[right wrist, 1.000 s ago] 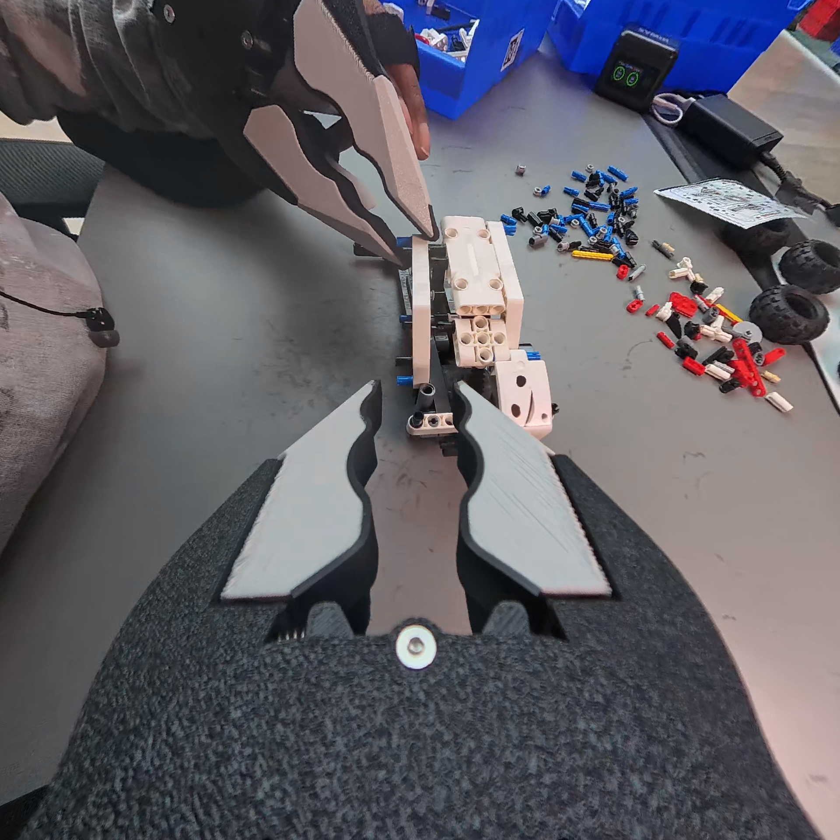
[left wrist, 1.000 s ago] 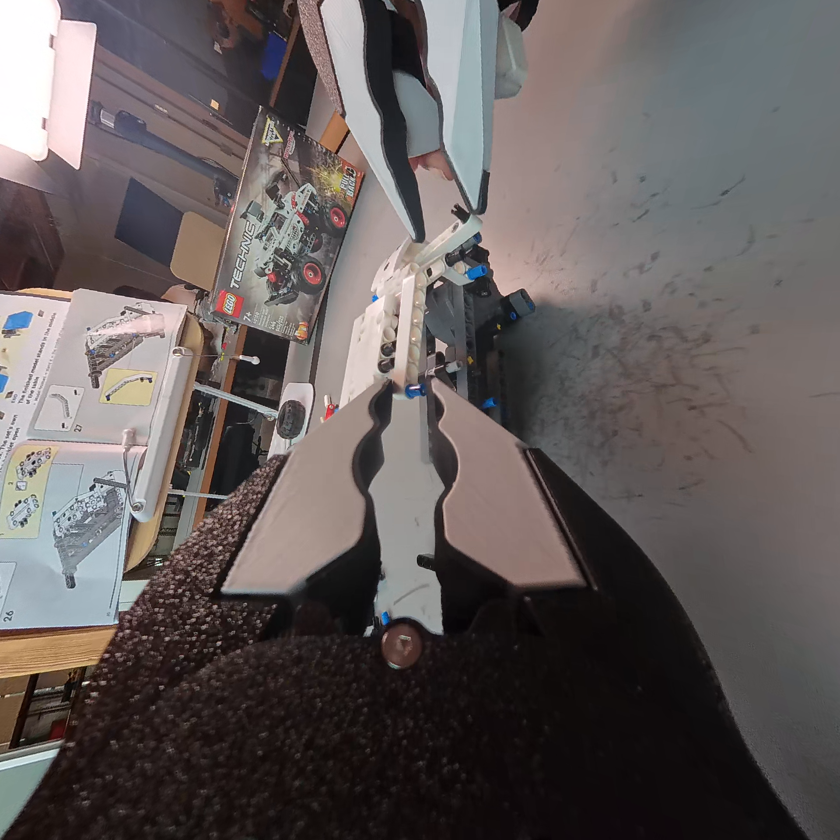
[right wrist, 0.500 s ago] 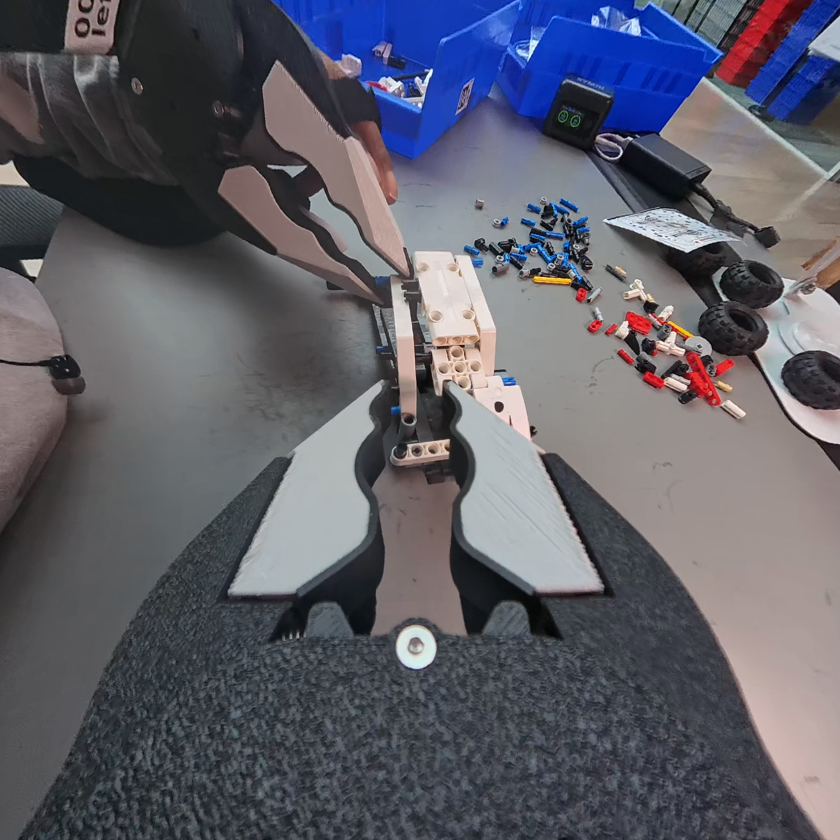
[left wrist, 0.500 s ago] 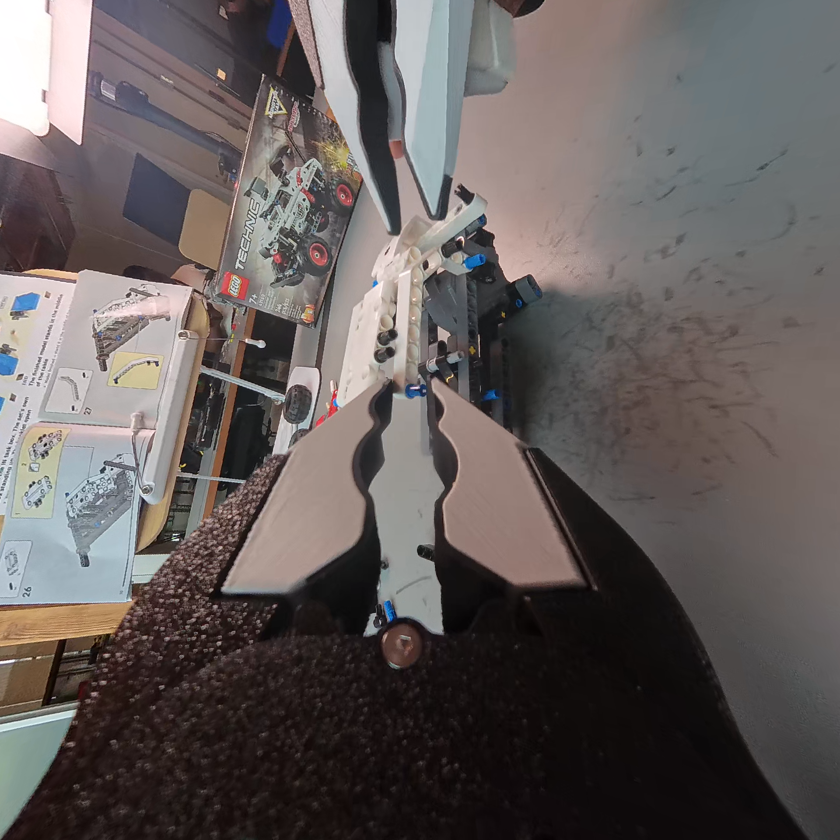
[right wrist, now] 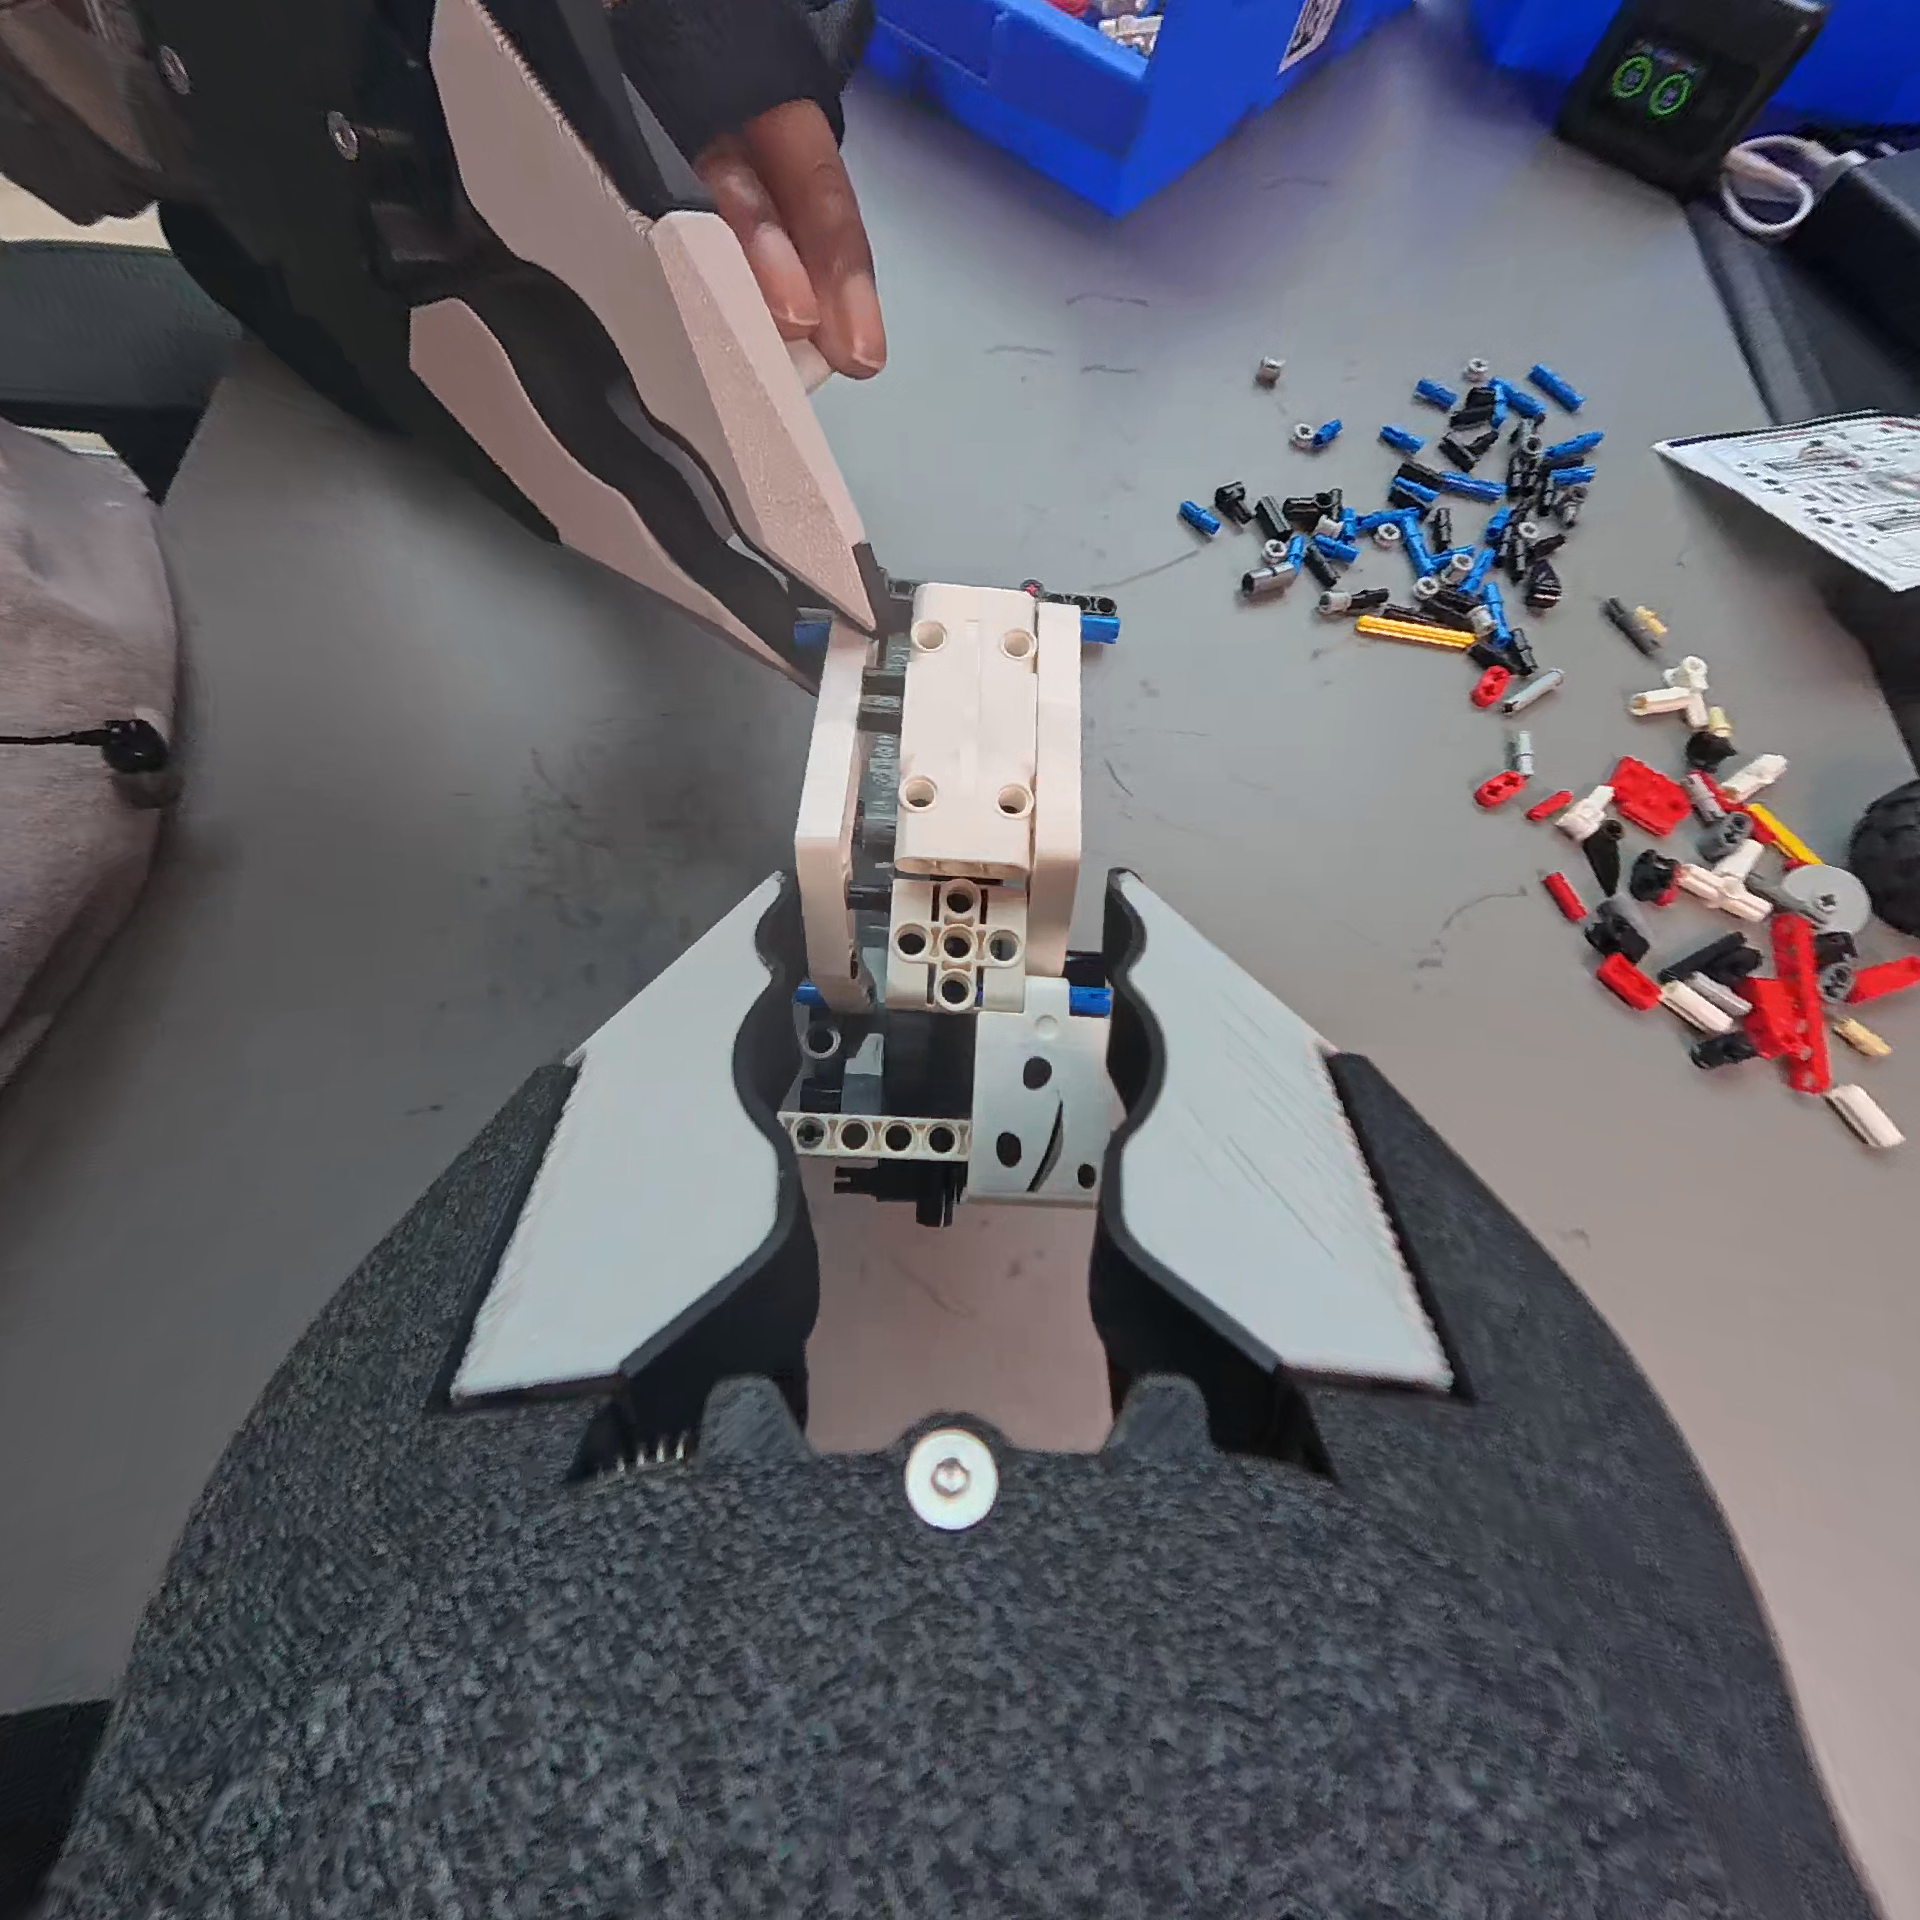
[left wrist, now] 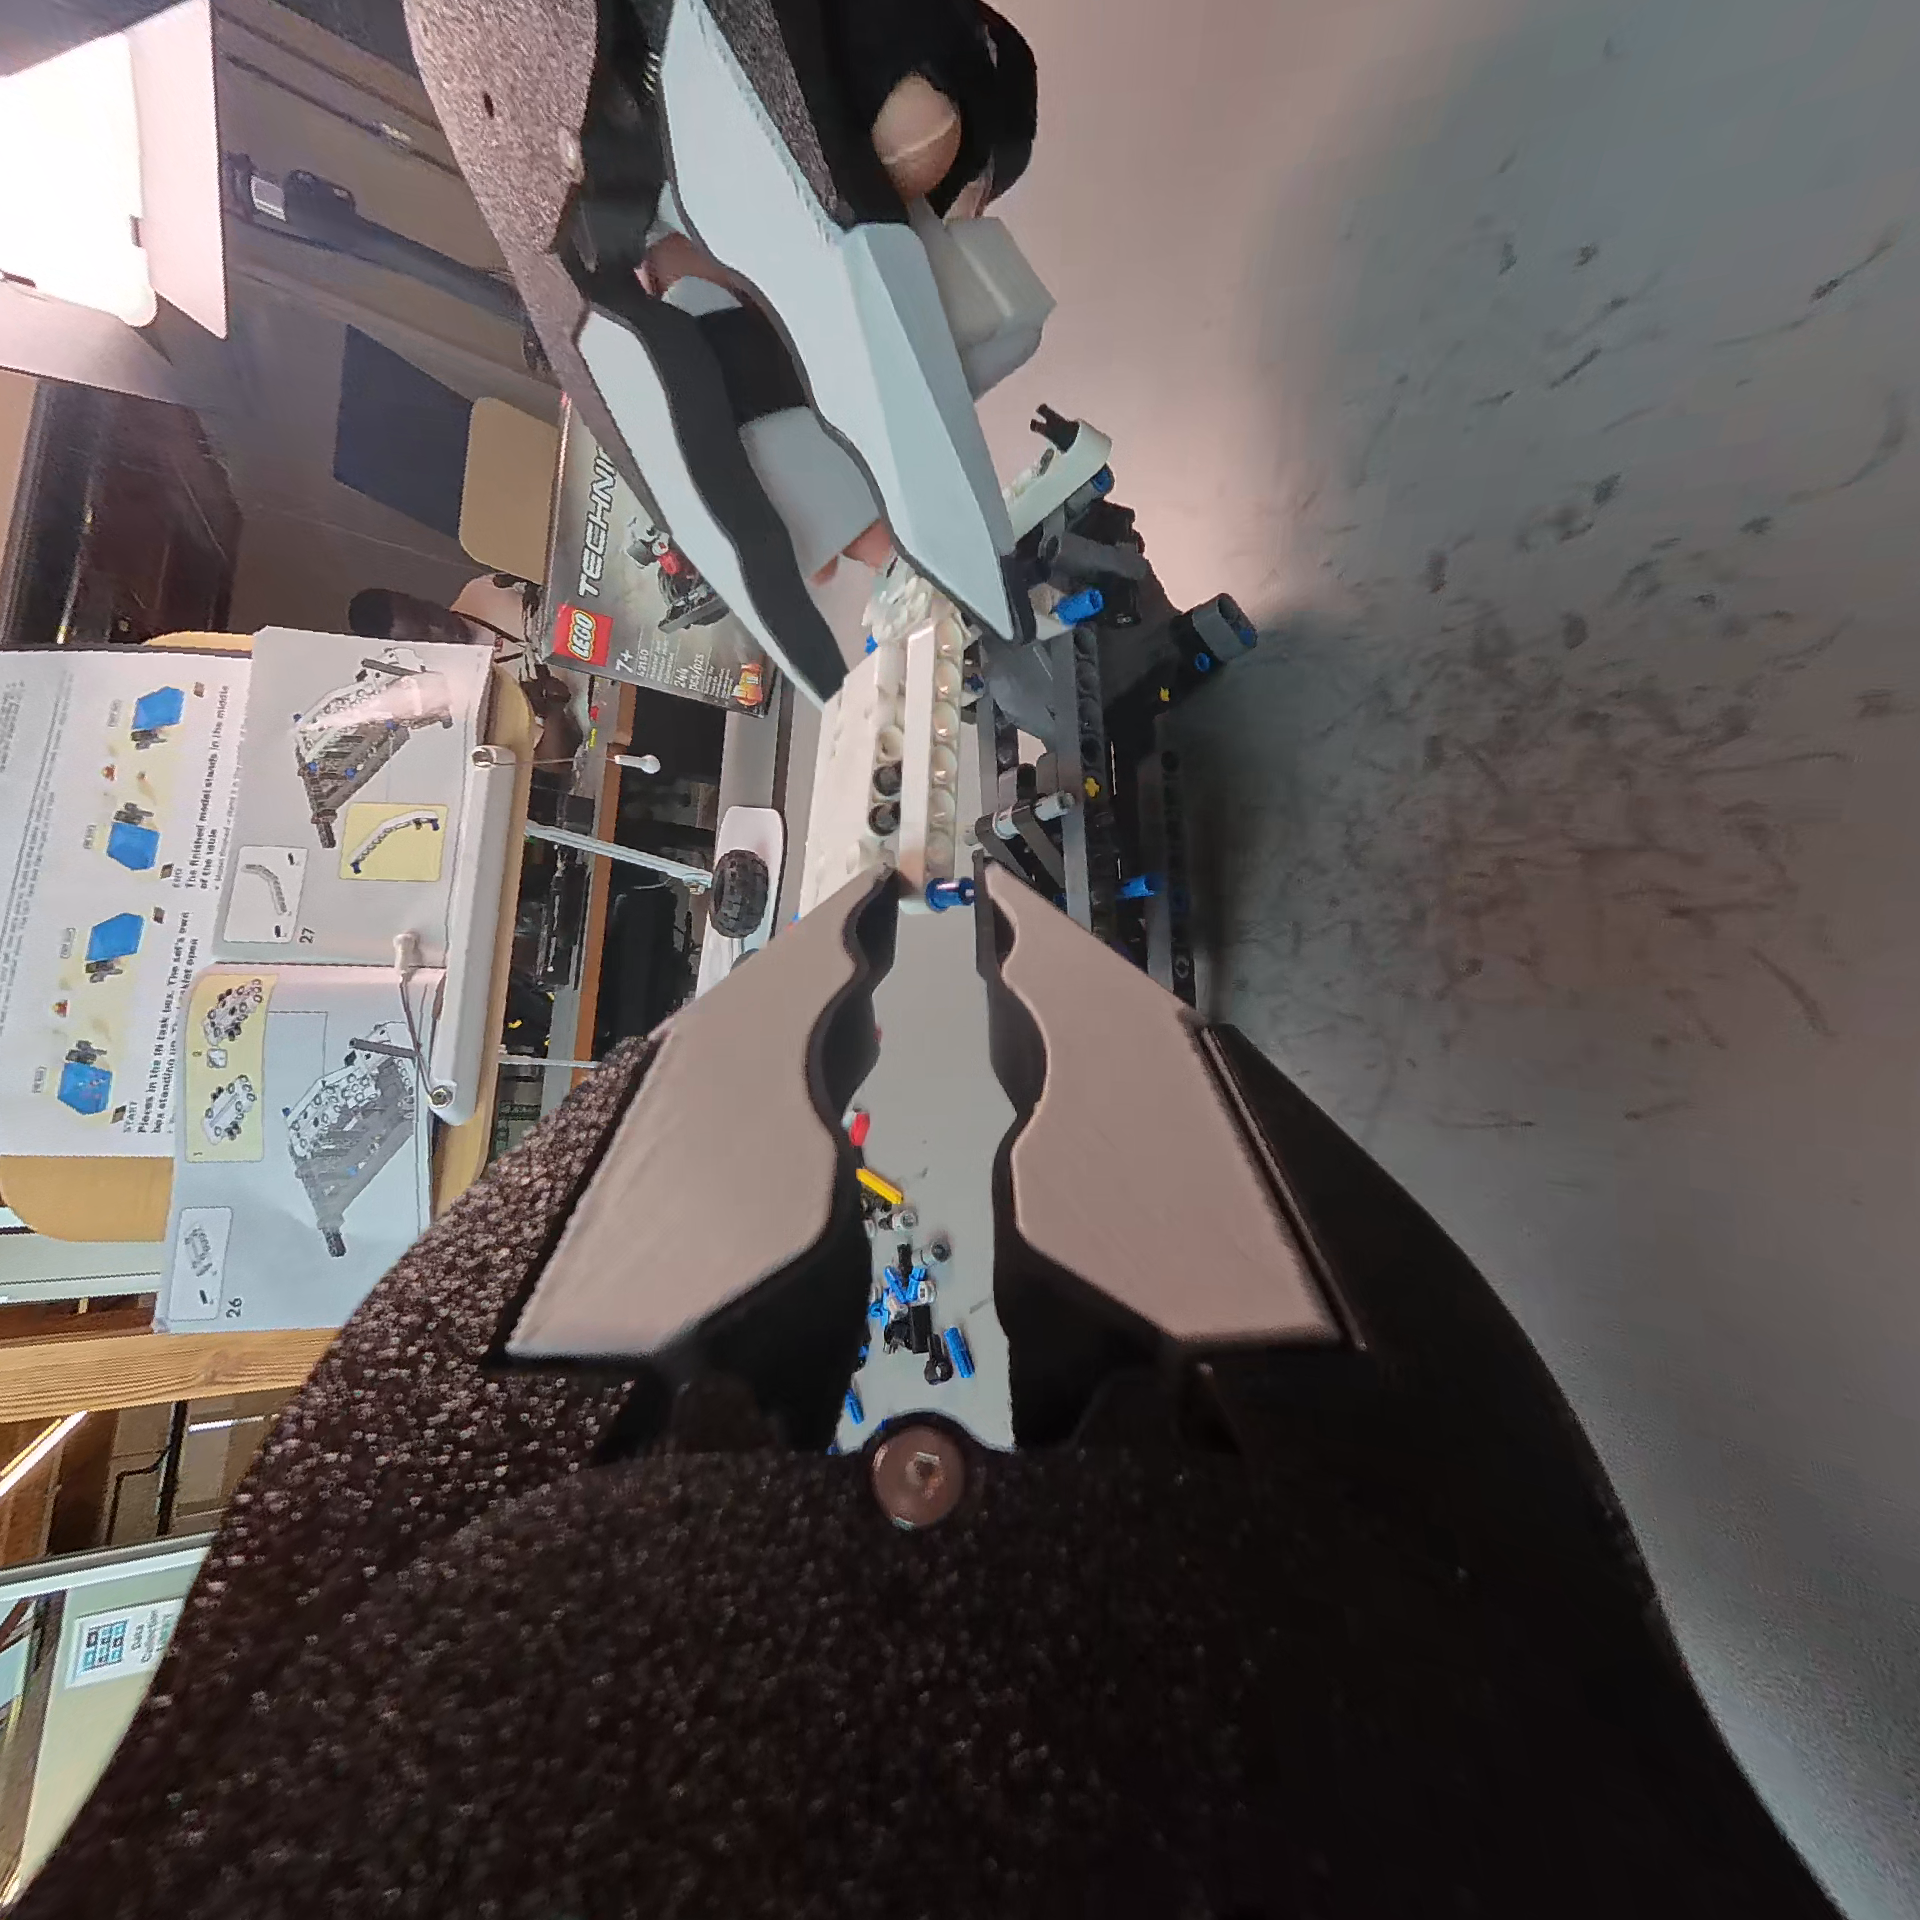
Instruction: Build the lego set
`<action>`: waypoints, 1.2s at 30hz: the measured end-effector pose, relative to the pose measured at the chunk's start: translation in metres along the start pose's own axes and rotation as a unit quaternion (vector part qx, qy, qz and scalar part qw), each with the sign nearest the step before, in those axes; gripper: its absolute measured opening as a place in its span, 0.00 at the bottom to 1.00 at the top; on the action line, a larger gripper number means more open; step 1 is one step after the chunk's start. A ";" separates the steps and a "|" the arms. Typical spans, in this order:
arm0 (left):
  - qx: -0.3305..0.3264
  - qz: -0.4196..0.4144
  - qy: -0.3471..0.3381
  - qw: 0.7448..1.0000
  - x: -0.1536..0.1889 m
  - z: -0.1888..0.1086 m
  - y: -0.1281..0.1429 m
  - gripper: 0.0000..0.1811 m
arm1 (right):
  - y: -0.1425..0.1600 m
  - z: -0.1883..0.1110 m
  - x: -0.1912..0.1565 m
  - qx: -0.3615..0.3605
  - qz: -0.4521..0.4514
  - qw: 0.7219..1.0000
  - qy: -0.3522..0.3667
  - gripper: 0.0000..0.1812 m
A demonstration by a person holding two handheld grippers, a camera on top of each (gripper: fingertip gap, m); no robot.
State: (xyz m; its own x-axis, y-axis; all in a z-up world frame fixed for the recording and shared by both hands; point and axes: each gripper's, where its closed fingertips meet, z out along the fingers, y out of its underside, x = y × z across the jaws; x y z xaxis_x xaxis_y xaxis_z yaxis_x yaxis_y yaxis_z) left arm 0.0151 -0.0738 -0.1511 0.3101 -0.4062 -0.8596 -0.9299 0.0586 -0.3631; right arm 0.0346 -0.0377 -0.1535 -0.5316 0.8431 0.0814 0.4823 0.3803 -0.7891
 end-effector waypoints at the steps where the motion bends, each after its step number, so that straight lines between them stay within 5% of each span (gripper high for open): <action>1: 0.003 0.000 -0.003 1.000 -0.002 -0.001 -0.001 0.08 | 0.000 0.001 -0.001 0.003 -0.001 1.000 -0.006 0.30; 29: 0.023 -0.034 0.005 0.999 -0.003 0.004 -0.001 0.08 | 0.002 0.003 0.002 0.061 0.044 0.997 -0.023 0.27; 33: 0.041 -0.113 0.051 0.991 0.002 -0.001 0.001 0.12 | 0.001 0.004 0.001 0.060 0.025 0.998 -0.003 0.26; 36: 0.064 -0.228 0.133 0.962 0.014 -0.008 0.001 0.12 | 0.002 0.004 0.001 0.062 0.012 0.998 0.016 0.26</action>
State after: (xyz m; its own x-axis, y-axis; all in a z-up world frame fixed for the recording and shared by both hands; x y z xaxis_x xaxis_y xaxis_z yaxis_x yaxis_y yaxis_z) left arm 0.0171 -0.0866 -0.1605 0.6031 -0.6343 -0.4836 -0.6718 -0.0769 -0.7368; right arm 0.0323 -0.0376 -0.1575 -0.4971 0.8640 0.0794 0.4037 0.3113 -0.8603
